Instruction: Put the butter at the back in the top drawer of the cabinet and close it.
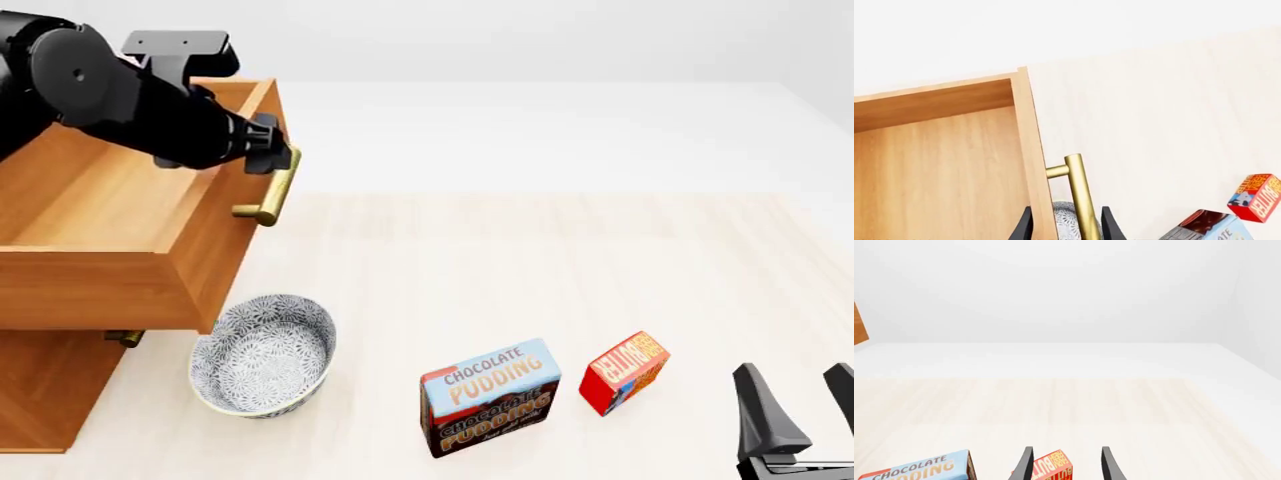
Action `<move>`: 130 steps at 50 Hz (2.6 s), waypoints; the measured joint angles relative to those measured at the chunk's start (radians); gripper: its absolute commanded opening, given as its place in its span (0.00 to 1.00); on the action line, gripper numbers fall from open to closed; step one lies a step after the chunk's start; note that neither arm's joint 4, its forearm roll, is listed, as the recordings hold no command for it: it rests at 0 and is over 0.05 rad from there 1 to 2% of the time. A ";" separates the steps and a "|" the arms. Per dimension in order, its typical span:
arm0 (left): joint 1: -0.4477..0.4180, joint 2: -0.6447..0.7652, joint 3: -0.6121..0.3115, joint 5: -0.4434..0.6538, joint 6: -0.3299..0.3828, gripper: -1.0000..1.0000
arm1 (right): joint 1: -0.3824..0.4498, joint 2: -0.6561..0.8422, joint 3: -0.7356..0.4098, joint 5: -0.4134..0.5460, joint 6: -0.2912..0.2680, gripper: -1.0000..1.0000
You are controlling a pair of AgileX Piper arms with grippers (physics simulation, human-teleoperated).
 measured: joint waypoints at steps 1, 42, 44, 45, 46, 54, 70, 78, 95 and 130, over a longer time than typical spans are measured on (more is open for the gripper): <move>0.000 0.000 -0.002 0.003 0.000 1.00 | 0.000 0.000 0.000 0.000 0.000 1.00; -0.057 -0.109 -0.214 0.170 0.103 1.00 | 0.000 0.000 0.000 0.000 0.000 1.00; -0.069 -0.106 -0.225 0.173 0.107 1.00 | 0.000 0.000 0.000 0.000 0.000 1.00; -0.074 -0.105 -0.229 0.174 0.109 1.00 | 0.000 0.000 0.000 0.000 0.000 1.00; -0.080 -0.104 -0.235 0.175 0.111 1.00 | 0.000 0.000 0.000 0.000 0.000 1.00; -0.134 -0.081 -0.271 0.176 0.129 1.00 | 0.000 0.000 0.000 0.000 0.000 1.00; -0.235 -0.009 -0.304 0.153 0.151 1.00 | 0.000 0.000 0.000 0.000 0.000 1.00; -0.283 0.039 -0.309 0.138 0.160 1.00 | 0.000 0.000 0.000 0.000 0.000 1.00; -0.356 0.192 -0.403 0.159 0.170 1.00 | 0.000 0.000 0.000 0.000 0.000 1.00; -0.474 0.455 -0.672 0.265 0.178 1.00 | 0.000 0.000 0.000 0.000 0.000 1.00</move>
